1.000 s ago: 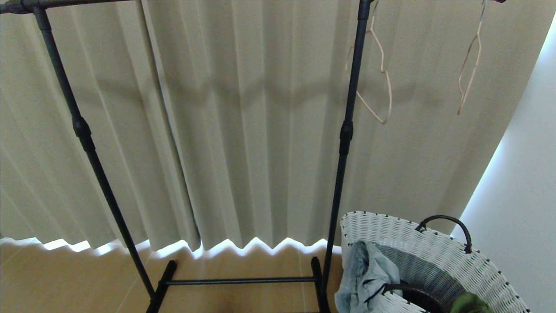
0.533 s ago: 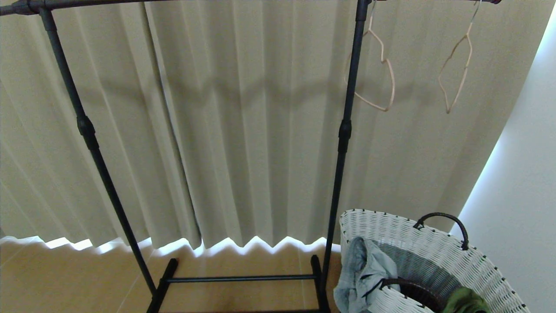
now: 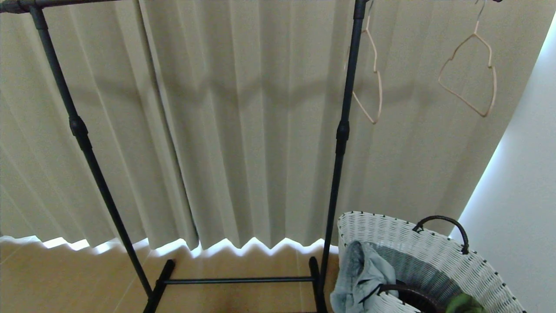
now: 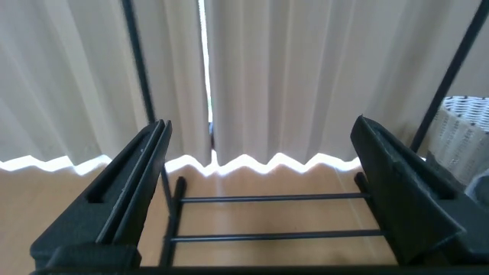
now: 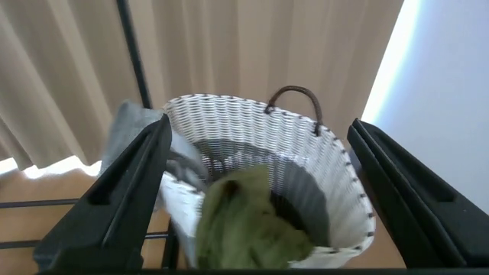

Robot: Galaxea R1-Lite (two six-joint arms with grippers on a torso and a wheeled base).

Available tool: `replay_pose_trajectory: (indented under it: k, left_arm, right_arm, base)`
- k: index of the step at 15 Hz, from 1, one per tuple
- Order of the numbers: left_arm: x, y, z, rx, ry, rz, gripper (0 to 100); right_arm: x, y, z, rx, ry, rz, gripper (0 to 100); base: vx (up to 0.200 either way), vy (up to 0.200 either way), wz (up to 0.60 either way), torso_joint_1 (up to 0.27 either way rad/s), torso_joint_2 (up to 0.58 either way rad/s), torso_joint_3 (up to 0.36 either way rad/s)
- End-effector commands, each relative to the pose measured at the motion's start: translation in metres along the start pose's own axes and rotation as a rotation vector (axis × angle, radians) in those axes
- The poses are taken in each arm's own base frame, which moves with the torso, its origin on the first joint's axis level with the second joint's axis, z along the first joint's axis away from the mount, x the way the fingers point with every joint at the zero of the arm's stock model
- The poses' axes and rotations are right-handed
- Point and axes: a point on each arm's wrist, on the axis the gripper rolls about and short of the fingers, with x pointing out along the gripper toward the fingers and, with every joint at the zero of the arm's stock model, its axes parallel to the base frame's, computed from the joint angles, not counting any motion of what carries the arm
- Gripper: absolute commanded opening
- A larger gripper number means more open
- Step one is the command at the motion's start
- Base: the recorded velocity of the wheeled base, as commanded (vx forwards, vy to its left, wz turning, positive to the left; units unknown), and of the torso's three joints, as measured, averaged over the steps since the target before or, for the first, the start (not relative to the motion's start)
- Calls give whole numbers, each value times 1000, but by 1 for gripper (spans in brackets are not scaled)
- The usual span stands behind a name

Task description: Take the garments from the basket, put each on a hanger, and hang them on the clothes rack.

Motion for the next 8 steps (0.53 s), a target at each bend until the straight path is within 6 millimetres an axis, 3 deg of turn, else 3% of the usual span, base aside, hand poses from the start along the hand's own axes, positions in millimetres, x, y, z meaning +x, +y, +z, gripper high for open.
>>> replay_pose_trajectory:
  k: [1, 8]
  left_arm:
    - [0, 0, 0, -2, 2, 1, 100]
    - [0, 0, 0, -4, 2, 2, 100]
  right_arm:
    - [0, 0, 0, 0, -1, 0, 100]
    - [0, 0, 1, -12, -1, -1, 100]
  base:
    - [0, 0, 0, 0, 0, 0]
    - [0, 0, 0, 0, 0, 0]
